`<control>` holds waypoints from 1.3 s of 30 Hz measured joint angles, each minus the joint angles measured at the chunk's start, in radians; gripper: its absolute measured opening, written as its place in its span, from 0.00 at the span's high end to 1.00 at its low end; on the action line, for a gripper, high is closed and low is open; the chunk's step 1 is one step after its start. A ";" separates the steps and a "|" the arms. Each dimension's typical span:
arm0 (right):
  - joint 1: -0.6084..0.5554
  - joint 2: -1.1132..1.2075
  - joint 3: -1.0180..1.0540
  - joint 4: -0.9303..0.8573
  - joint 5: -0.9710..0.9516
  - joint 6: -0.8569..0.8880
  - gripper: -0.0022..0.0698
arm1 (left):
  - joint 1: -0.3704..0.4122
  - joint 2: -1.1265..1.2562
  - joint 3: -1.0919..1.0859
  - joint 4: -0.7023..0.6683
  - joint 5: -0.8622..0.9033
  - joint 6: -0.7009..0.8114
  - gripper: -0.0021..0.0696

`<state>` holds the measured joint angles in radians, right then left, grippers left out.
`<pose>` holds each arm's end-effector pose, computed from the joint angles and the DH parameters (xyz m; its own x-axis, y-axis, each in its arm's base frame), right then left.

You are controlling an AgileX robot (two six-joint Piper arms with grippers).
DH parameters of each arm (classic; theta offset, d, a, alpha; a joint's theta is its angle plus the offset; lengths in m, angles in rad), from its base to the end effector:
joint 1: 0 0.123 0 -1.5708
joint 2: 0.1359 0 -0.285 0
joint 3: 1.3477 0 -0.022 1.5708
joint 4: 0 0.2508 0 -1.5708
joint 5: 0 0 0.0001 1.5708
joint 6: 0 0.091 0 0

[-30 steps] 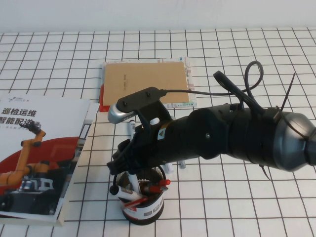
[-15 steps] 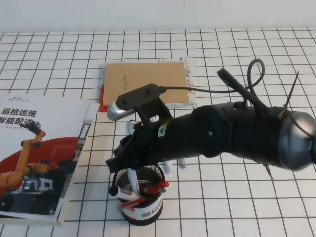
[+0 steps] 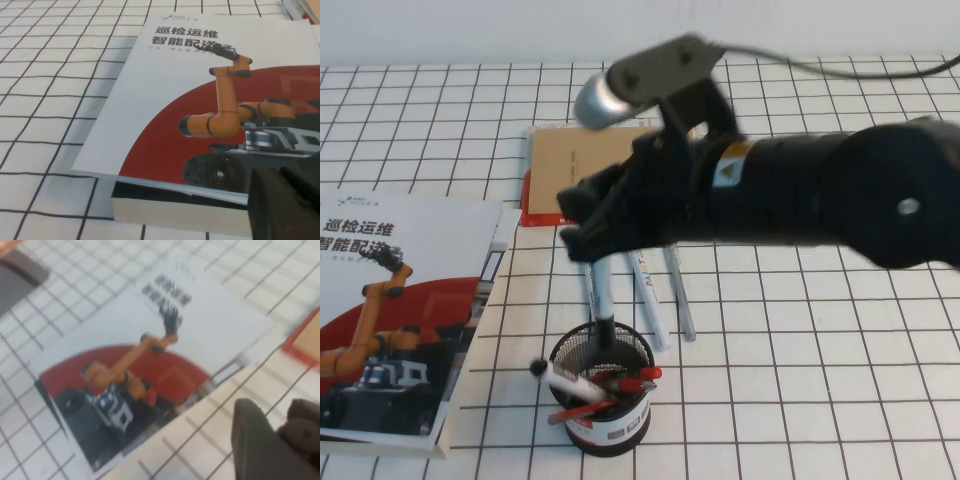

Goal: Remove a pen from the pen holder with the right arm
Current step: 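Take a marker out of the pen holder and lay it on the table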

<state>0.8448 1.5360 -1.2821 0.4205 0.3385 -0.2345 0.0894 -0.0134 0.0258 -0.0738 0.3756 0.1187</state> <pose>0.2296 0.2773 0.3451 -0.4356 -0.2461 -0.8658 -0.7597 0.6164 0.2070 0.0525 0.0022 0.1715 -0.2970 0.0236 -0.9546 -0.0487 0.9980 0.0398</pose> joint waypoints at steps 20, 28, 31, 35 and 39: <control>-0.232 0.193 -0.313 -0.191 0.516 0.243 0.82 | 0.000 0.000 0.000 0.000 0.000 0.000 0.97; -0.255 0.429 -0.518 -0.184 0.615 0.248 0.82 | 0.000 0.000 0.000 0.000 0.000 0.000 0.97; -0.263 0.507 -0.583 -0.155 0.624 0.234 0.82 | 0.000 0.000 0.000 0.000 0.000 0.000 0.97; -0.270 0.598 -0.669 -0.104 0.644 0.205 0.82 | 0.000 0.000 0.000 0.000 0.000 0.000 0.97; -0.270 0.672 -0.751 -0.075 0.676 0.190 0.82 | 0.000 0.000 0.000 0.000 0.000 0.000 0.98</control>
<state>0.5751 2.2079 -2.0326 0.3458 1.0145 -0.0447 0.0894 -0.0134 0.0258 -0.0738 0.3756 0.1187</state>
